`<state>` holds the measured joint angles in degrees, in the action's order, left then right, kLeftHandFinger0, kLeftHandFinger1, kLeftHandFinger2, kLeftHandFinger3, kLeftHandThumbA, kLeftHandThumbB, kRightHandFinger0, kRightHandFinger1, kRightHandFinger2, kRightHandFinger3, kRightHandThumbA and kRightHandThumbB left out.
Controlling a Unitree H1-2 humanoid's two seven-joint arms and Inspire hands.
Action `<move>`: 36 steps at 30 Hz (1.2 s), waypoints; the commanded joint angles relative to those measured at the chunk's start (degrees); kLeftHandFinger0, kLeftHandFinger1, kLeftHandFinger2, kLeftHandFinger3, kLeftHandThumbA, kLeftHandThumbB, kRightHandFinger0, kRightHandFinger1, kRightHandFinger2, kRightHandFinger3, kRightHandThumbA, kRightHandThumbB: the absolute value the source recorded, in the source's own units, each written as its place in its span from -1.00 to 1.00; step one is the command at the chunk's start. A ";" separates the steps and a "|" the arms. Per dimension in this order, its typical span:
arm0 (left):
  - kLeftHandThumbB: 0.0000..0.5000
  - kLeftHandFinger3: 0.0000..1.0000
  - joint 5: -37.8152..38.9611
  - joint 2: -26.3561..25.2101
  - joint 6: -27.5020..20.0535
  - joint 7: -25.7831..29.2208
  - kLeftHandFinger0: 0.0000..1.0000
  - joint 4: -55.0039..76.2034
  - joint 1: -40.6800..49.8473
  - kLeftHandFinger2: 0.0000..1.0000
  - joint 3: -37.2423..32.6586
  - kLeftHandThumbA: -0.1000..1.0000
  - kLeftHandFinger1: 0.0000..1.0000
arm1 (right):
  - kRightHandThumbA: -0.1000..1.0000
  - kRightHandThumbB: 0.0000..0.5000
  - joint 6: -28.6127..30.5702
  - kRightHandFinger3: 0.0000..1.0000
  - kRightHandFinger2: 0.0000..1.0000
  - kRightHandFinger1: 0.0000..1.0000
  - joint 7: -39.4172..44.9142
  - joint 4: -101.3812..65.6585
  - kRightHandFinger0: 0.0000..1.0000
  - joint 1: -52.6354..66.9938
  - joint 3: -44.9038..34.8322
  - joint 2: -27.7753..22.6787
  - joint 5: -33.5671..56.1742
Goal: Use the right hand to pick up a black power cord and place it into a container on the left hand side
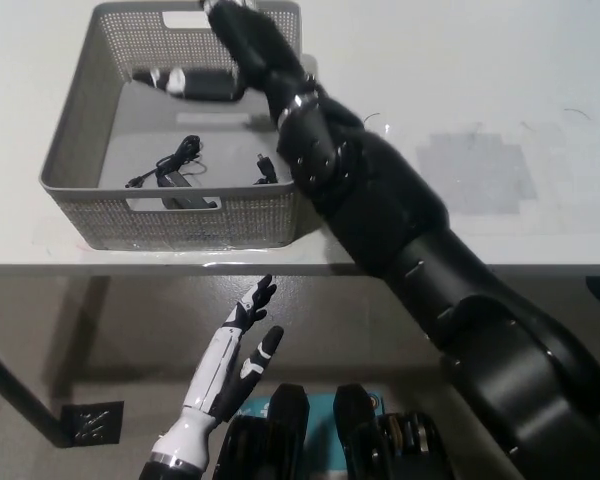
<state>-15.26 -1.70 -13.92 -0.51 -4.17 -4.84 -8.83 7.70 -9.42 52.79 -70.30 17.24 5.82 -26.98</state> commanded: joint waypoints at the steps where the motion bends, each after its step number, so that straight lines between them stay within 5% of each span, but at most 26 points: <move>1: -1.00 1.00 0.39 -0.31 -1.22 -0.49 1.00 0.43 -1.35 1.00 -0.46 0.85 1.00 | 1.00 0.95 -2.16 1.00 1.00 1.00 3.41 -13.12 1.00 -2.88 -4.37 -3.35 4.70; 10: -1.00 1.00 -0.02 -0.45 -1.33 -0.15 1.00 0.04 -0.98 1.00 -0.63 0.66 1.00 | 1.00 0.80 -9.20 1.00 1.00 1.00 8.16 -28.73 1.00 -0.33 -8.00 -6.71 6.56; 18: -1.00 1.00 -0.26 -1.13 -1.85 -0.26 1.00 0.09 -1.00 1.00 -0.73 0.41 1.00 | 1.00 0.67 -7.81 1.00 1.00 1.00 3.87 -45.44 1.00 9.40 -15.04 -6.49 10.03; 28: -1.00 1.00 -1.50 -1.76 -3.04 0.66 1.00 -0.66 -1.06 1.00 -0.81 0.48 1.00 | 1.00 0.65 -9.93 1.00 1.00 1.00 6.20 -64.60 1.00 23.19 -19.92 -6.47 15.99; 34: -1.00 1.00 -0.77 -1.37 -1.21 0.36 1.00 -0.01 -0.92 1.00 -0.39 0.59 1.00 | 1.00 0.80 -10.77 1.00 1.00 1.00 8.70 -72.27 1.00 33.49 -19.99 -6.86 21.31; 36: -1.00 1.00 -1.00 -1.24 -1.12 0.61 1.00 -0.09 -1.02 1.00 -0.32 0.63 1.00 | 1.00 0.65 -10.26 1.00 1.00 1.00 9.21 -73.50 1.00 37.31 -19.22 -7.04 21.21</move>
<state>-15.75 -3.07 -14.47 -0.40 -5.52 -5.00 -9.10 -2.24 -2.25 -16.60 -36.63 -2.22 -0.82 -10.52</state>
